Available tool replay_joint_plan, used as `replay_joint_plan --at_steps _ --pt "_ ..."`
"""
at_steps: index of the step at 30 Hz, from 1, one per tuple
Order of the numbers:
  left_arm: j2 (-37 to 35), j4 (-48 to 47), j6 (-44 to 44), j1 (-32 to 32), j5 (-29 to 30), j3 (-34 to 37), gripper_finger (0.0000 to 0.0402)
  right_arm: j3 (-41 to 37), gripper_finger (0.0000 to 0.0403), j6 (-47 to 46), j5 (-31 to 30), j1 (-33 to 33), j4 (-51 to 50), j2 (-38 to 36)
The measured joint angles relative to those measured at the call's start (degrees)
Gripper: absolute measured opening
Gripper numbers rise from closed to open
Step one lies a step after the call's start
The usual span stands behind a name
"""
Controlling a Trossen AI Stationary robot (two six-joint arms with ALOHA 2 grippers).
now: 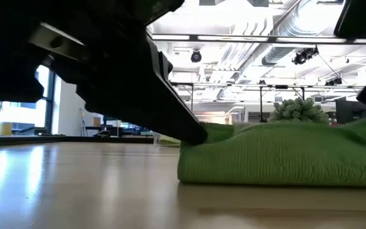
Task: Roll microfiber towels into tight, uniform cylinder then place into a basket
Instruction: Roll the green microfiber cloth
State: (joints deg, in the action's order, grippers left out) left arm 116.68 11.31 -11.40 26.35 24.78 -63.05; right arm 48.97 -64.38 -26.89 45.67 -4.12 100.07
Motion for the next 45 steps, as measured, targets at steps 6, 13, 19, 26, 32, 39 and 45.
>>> replay_joint_plan --at_steps 6,13,19,26,32,39,45 --pt "0.00 -0.41 -1.05 -0.54 1.46 -0.02 0.0001 0.01 0.0002 -5.70 0.11 -1.21 -5.66 0.00" --pt "0.77 -0.91 -0.99 -1.29 1.44 -0.04 0.0001 0.04 0.0002 -5.71 0.43 -1.87 -7.43 0.07" --pt "1.29 -0.83 -1.27 -2.08 0.82 -0.07 0.0001 0.04 0.0016 -3.07 0.97 -2.14 -8.28 0.09" --pt "1.29 -1.09 -0.89 -3.61 0.72 -0.04 0.0001 0.04 0.0091 3.30 11.23 -2.58 -10.05 -0.58" --pt "1.29 -0.98 -0.53 -4.80 -2.06 -0.04 0.0001 0.04 0.0107 5.41 20.00 -2.09 -7.28 -2.18" --pt "1.29 -1.07 -0.57 -4.53 -2.73 -0.04 0.0001 0.08 0.0107 25.87 3.07 -0.17 3.62 -2.50" --pt "1.29 -1.25 -1.97 -4.50 -2.73 -0.04 0.0001 0.09 0.0115 31.41 -0.76 0.17 3.53 0.21"
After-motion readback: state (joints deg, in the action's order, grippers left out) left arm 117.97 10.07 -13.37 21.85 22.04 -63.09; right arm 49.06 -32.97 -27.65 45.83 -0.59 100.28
